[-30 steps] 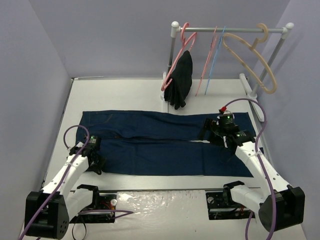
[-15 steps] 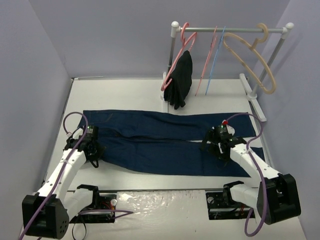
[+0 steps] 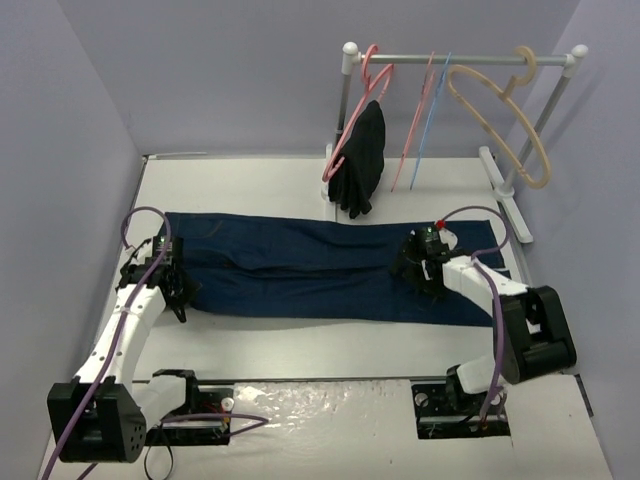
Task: Place the trousers on the hanger
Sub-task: Fold the trousers at the center of the board.
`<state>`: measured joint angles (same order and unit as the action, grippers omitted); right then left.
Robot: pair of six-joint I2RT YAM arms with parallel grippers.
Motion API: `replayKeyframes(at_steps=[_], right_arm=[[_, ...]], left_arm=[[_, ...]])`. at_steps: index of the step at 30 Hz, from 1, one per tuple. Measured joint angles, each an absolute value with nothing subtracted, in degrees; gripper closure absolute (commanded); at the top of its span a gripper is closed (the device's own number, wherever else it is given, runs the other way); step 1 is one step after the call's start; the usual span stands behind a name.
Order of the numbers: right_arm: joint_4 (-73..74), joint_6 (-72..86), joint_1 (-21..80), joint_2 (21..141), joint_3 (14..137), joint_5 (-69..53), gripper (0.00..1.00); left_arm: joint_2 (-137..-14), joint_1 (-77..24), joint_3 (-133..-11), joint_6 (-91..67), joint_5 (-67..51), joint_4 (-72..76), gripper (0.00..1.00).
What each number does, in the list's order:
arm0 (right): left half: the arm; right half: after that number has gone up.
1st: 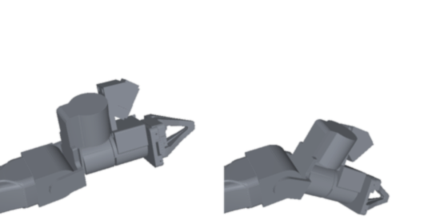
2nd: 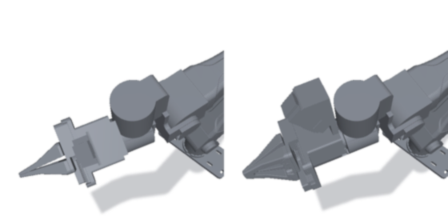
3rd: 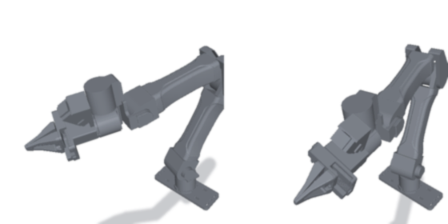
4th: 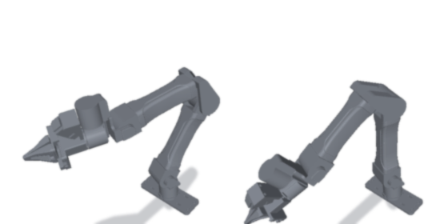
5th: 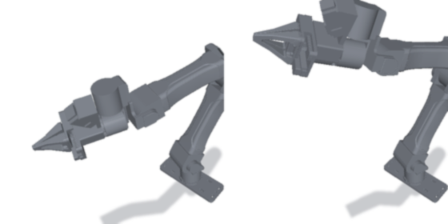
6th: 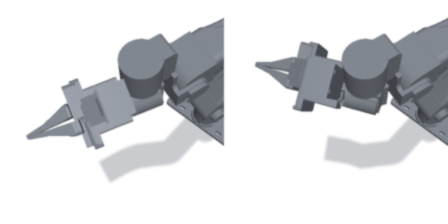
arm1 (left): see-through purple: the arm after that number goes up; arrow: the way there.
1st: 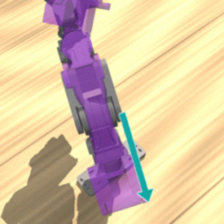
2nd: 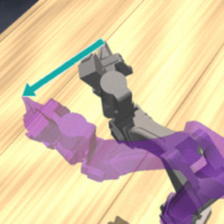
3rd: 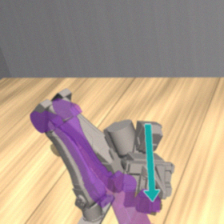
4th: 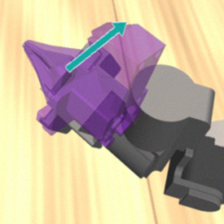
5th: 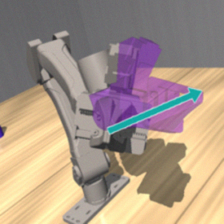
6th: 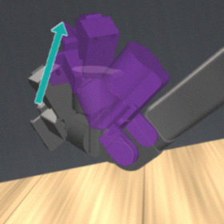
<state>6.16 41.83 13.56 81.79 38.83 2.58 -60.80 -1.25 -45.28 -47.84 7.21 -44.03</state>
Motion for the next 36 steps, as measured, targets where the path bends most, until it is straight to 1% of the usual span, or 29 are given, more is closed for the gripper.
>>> replayKeyframes(at_steps=[4, 10, 19, 25, 36], right_arm=[[5.6, 41.1, 13.6, 85.8, 42.7, 3.7, 0.04], [10.9, 44.0, 13.6, 83.3, 42.8, 9.1, 0.03], [19.9, 53.2, 13.6, 70.6, 36.8, 12.9, 0.04], [25.4, 58.2, 13.6, 71.0, 35.1, 12.7, 0.05], [28.5, 61.9, 14.1, 71.1, 35.0, 10.7, 0.08]], left_arm=[[-63.1, 1.6, -45.3, -46.4, 5.7, -43.7, 1.00], [-69.3, 2.3, -46.0, -45.2, 3.9, -42.6, 1.00], [-67.7, 2.3, -46.1, -43.8, 2.7, -39.3, 1.00], [-67.4, 2.3, -46.1, -43.4, 2.1, -38.2, 1.00], [-66.5, 2.3, -46.1, -43.0, 1.2, -37.6, 1.00]])
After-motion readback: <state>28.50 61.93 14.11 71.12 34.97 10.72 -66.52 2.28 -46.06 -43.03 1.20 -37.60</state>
